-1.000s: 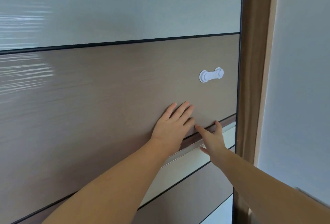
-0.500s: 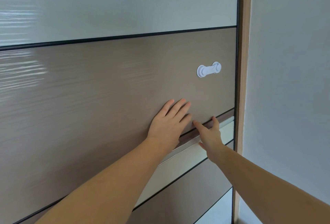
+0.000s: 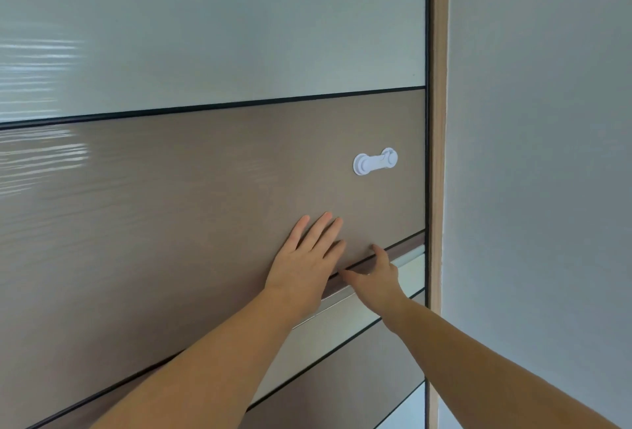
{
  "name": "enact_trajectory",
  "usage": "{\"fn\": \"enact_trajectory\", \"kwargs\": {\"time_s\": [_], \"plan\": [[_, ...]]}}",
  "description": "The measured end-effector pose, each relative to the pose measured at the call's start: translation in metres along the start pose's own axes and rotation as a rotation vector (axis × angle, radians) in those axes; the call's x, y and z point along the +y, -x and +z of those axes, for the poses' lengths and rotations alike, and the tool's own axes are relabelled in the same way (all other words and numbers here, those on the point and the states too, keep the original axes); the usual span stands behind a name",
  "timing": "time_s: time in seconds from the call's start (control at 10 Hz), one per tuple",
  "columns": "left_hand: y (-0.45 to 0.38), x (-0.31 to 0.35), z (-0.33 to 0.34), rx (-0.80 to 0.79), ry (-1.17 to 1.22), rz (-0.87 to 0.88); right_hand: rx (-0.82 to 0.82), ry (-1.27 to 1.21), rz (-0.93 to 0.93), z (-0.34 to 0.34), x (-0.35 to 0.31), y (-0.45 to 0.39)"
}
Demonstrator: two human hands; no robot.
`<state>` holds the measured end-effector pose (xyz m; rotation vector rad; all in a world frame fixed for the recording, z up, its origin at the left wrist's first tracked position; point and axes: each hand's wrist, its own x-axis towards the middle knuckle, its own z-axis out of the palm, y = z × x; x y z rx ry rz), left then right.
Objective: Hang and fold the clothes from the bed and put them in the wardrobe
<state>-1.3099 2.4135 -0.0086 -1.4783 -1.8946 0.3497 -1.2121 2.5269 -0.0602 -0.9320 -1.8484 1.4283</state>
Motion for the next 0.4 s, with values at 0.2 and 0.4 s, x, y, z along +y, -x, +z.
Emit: {"fn": "enact_trajectory", "kwargs": {"time_s": [0.2, 0.4], "plan": [[0.036, 0.01, -0.03, -0.1, 0.47, -0.143, -0.077, 0.661, -0.234, -0.013, -0.012, 0.063], [0.146, -0.013, -0.051, -0.161, 0.604, -0.24, -0.033, 0.915, -0.29, -0.007, -0.028, 0.162]]}}
